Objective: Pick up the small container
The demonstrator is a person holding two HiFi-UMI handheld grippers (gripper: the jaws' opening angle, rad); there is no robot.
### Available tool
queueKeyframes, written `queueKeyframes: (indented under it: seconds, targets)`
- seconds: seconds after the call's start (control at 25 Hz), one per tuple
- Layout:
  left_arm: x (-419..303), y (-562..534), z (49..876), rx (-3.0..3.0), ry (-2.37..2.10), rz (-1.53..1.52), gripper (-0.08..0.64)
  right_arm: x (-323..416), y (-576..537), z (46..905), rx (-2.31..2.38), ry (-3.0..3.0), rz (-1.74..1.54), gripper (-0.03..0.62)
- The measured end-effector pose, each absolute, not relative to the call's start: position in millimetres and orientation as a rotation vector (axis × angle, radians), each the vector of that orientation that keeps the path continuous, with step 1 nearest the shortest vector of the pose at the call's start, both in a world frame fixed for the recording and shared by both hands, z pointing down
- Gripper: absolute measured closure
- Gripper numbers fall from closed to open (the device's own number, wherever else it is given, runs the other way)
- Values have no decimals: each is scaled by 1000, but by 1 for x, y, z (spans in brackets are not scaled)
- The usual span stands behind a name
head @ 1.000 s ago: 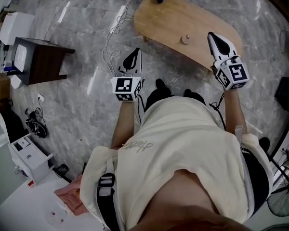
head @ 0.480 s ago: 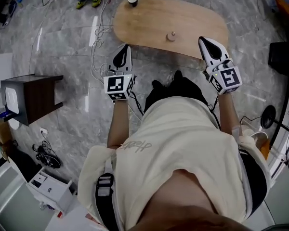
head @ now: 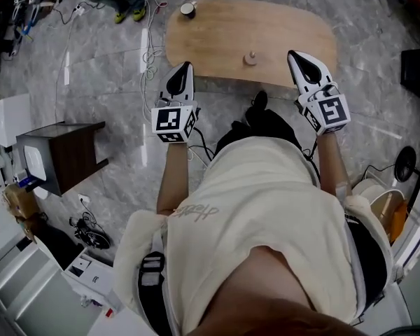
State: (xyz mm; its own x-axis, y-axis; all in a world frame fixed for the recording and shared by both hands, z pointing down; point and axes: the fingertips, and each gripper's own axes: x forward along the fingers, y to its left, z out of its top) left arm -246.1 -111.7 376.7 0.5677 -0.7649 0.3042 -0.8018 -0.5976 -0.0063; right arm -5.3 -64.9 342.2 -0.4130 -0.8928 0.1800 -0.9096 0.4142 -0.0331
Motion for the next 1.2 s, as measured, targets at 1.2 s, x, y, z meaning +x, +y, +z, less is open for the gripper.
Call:
queueKeyframes:
  seconds: [1.2]
  targets:
    - [-100,-268,372,2821,-1045,378,557,86,-177,368,1807,-2472,279,593]
